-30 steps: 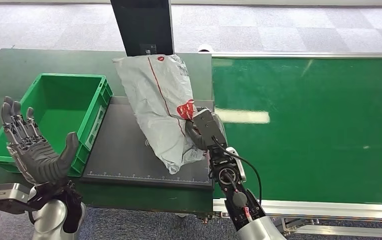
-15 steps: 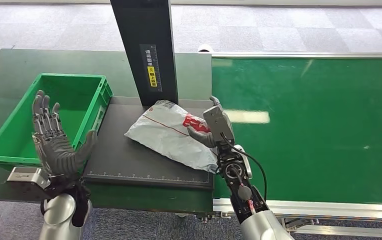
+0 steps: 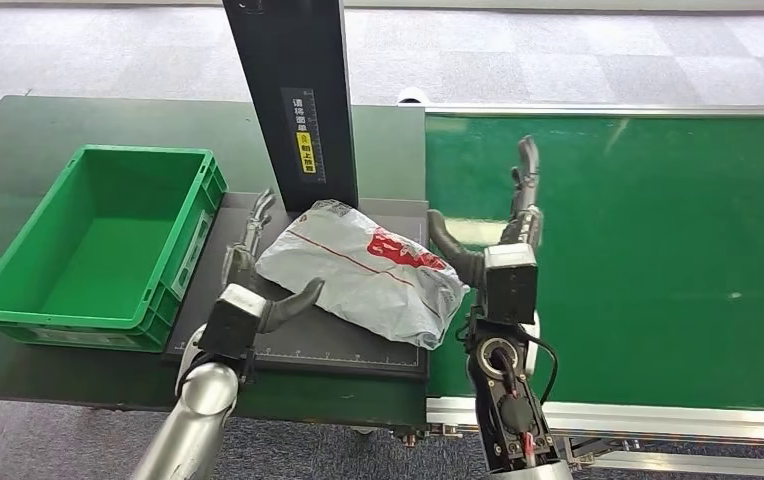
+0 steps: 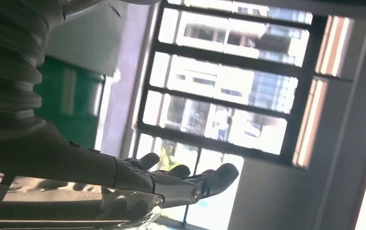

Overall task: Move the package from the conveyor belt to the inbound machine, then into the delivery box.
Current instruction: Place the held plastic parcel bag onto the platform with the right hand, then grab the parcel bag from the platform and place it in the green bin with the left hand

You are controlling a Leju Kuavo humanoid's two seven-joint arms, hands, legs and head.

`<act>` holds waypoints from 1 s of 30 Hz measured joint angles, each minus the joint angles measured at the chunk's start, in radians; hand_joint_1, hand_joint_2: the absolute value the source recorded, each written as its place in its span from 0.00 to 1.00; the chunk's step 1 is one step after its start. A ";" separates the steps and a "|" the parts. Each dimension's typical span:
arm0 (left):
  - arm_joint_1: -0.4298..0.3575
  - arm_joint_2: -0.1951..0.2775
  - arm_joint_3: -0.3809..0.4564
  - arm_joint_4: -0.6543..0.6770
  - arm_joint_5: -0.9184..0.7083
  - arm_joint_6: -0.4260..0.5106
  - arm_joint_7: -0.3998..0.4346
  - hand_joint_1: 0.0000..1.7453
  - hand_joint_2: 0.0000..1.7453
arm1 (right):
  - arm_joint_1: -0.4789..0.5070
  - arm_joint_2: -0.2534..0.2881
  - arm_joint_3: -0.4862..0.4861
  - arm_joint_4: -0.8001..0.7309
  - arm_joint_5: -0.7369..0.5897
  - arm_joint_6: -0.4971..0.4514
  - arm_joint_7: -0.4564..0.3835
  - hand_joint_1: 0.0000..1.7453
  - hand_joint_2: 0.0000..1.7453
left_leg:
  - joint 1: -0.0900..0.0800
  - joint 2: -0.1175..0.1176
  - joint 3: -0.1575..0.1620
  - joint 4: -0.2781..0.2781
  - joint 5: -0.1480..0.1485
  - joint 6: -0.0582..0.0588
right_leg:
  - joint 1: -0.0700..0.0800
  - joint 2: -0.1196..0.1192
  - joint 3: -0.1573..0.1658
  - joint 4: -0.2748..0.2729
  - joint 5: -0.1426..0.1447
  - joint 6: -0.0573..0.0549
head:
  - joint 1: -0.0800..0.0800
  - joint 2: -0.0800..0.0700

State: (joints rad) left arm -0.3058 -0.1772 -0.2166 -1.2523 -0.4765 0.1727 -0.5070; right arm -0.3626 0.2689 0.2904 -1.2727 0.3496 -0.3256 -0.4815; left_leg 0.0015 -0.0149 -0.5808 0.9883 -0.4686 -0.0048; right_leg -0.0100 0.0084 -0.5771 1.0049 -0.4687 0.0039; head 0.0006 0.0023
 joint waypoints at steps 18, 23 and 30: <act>-0.305 -0.113 -0.188 0.718 -0.562 0.365 0.297 0.00 1.00 | 0.184 -0.046 -0.095 -0.537 -0.022 -0.032 -0.025 0.00 1.00 | 0.000 0.003 0.000 0.000 0.000 0.000 | 0.000 0.002 0.000 0.000 0.000 0.000 | 0.000 0.000; -0.354 -0.142 -0.195 0.802 -0.562 0.295 0.306 0.00 1.00 | 0.179 -0.046 -0.099 -0.537 -0.027 -0.007 -0.021 0.00 1.00 | -0.001 0.003 0.000 0.000 0.000 0.000 | 0.000 0.002 0.001 0.000 0.000 0.000 | 0.000 0.000; -0.391 -0.169 -0.198 0.869 -0.586 0.240 0.321 0.00 1.00 | 0.171 -0.046 -0.105 -0.537 -0.033 -0.001 -0.020 0.00 1.00 | -0.001 0.003 0.000 0.000 0.000 0.000 | -0.001 0.002 0.002 0.000 0.000 0.000 | 0.000 0.000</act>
State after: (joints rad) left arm -0.6969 -0.3459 -0.4151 -0.3829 -1.0625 0.4127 -0.1863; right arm -0.1917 0.2232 0.1855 -1.8093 0.3163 -0.3268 -0.5011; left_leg 0.0008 -0.0124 -0.5805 0.9881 -0.4687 -0.0045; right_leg -0.0106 0.0104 -0.5754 1.0050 -0.4682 0.0044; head 0.0004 0.0023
